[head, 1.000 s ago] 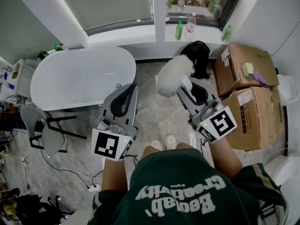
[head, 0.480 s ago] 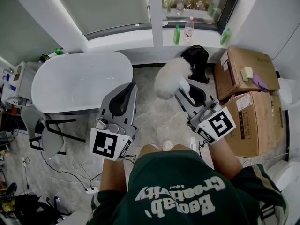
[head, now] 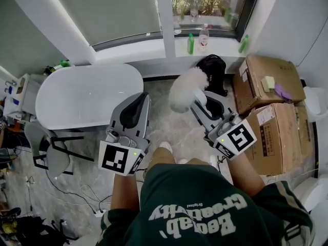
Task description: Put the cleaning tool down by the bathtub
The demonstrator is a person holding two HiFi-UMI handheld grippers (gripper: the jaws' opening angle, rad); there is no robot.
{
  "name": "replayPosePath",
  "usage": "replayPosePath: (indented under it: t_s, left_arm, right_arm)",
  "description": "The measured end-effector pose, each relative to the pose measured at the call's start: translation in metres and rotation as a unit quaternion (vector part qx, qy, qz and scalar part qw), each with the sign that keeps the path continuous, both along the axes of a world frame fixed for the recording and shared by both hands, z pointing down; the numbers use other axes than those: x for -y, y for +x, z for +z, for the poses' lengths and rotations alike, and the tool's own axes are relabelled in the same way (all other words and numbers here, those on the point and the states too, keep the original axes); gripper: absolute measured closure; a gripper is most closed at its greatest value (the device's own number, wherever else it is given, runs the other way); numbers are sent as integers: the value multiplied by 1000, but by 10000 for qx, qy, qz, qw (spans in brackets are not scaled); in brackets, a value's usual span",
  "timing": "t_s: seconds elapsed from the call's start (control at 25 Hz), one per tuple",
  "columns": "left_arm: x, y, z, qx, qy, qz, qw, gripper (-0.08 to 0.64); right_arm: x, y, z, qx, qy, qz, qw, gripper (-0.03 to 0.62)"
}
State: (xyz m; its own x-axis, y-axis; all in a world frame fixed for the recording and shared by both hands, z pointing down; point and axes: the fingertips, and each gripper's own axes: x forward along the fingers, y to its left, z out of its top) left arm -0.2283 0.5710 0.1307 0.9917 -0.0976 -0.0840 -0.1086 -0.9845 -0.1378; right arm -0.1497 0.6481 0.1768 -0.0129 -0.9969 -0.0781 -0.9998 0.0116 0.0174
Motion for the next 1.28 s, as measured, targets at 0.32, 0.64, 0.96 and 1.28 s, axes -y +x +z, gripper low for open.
replayPosePath:
  t_s: [0.32, 0.64, 0.96, 1.28]
  left_arm:
    - [11, 17, -14, -205, 97, 129, 9997, 560]
    - [36, 50, -11, -256, 121, 303, 9991, 560]
    - [100, 109, 8, -244, 207, 541, 9980, 560]
    - [204, 193, 7, -175, 381, 711, 9966, 560]
  right_arm:
    - [14, 9, -13, -212, 149, -2, 9997, 497]
    - [36, 32, -7, -223, 185, 83, 9995, 497]
    - [101, 75, 15, -203, 97, 103, 9997, 497]
    - [201, 146, 23, -32, -65, 292, 9995, 497]
